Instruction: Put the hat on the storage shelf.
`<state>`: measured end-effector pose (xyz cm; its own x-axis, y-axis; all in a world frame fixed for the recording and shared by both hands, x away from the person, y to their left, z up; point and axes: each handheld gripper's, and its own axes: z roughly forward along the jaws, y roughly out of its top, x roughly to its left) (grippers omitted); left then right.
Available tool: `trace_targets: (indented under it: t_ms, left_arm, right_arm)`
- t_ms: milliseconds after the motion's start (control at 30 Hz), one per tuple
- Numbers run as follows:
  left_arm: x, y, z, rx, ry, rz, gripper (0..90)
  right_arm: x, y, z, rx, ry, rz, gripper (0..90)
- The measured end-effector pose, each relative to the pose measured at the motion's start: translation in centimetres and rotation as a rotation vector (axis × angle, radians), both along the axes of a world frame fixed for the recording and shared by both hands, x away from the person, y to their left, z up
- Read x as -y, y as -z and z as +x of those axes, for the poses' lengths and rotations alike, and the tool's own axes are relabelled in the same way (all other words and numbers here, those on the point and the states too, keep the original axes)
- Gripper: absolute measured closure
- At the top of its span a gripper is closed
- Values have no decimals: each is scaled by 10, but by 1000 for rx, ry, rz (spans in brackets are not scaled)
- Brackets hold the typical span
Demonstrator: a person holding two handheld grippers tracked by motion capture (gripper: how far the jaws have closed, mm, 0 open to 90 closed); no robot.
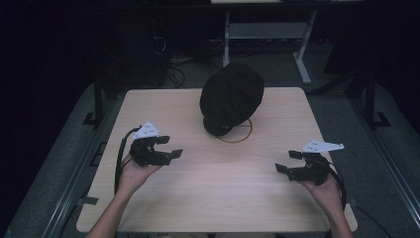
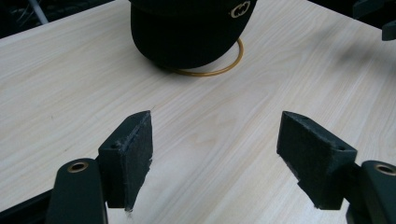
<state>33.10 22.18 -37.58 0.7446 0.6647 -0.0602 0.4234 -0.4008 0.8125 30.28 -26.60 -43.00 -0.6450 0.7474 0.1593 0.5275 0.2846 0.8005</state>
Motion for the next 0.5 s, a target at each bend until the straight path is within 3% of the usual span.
trace_targets:
  t_ms: [500]
  left_arm:
    - [-8, 22, -18, -18, -8, 6, 254]
  right_arm:
    - [-2, 1, 0, 0, -10, -13, 210]
